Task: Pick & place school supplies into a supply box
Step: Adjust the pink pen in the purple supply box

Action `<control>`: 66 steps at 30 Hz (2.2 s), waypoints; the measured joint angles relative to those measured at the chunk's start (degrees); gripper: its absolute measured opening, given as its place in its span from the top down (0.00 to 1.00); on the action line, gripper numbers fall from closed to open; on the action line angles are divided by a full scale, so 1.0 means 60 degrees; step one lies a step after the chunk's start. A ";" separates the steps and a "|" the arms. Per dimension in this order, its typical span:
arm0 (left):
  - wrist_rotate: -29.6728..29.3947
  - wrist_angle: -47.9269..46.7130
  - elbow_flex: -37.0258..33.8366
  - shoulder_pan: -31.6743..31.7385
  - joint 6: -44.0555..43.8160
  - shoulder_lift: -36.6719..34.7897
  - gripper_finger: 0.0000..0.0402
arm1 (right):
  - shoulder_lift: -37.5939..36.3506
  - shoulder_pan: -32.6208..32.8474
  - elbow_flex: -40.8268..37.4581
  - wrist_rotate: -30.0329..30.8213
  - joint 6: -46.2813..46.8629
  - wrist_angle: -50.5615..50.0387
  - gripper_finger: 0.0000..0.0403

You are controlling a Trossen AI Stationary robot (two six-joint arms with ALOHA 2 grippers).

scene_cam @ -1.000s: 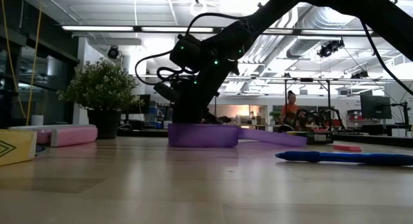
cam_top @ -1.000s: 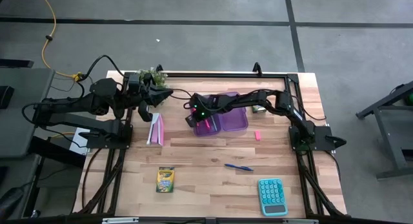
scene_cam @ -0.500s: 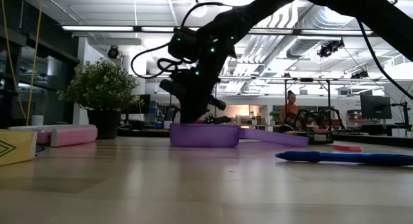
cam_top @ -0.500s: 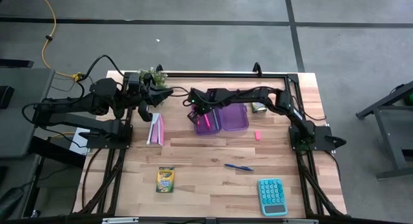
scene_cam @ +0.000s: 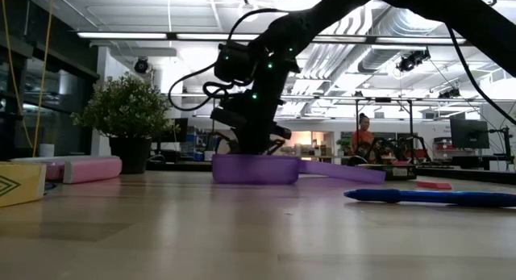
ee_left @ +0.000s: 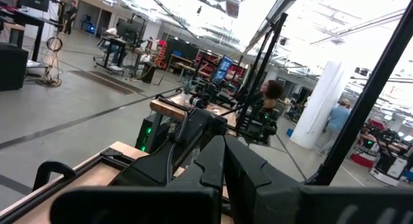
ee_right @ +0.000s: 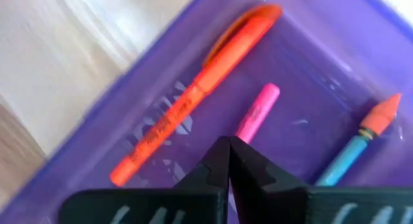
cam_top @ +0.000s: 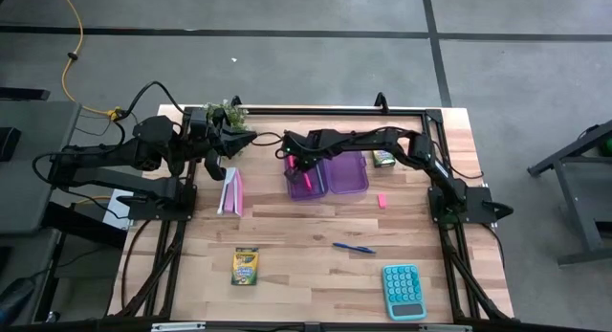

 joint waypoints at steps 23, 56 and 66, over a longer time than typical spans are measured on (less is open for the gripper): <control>-0.0011 -0.0022 -0.0004 0.0000 0.0004 -0.0004 1.00 | 0.0295 -0.0038 0.0557 -0.0224 -0.0670 -0.1348 1.00; -0.0015 -0.0036 -0.0004 0.0000 0.0073 -0.0004 1.00 | 0.0444 0.0605 0.0867 -0.1317 -0.1156 -0.1931 1.00; -0.0015 -0.0036 -0.0004 0.0000 0.0073 -0.0004 1.00 | 0.0455 0.0479 0.0867 -0.0736 -0.2144 -0.3031 1.00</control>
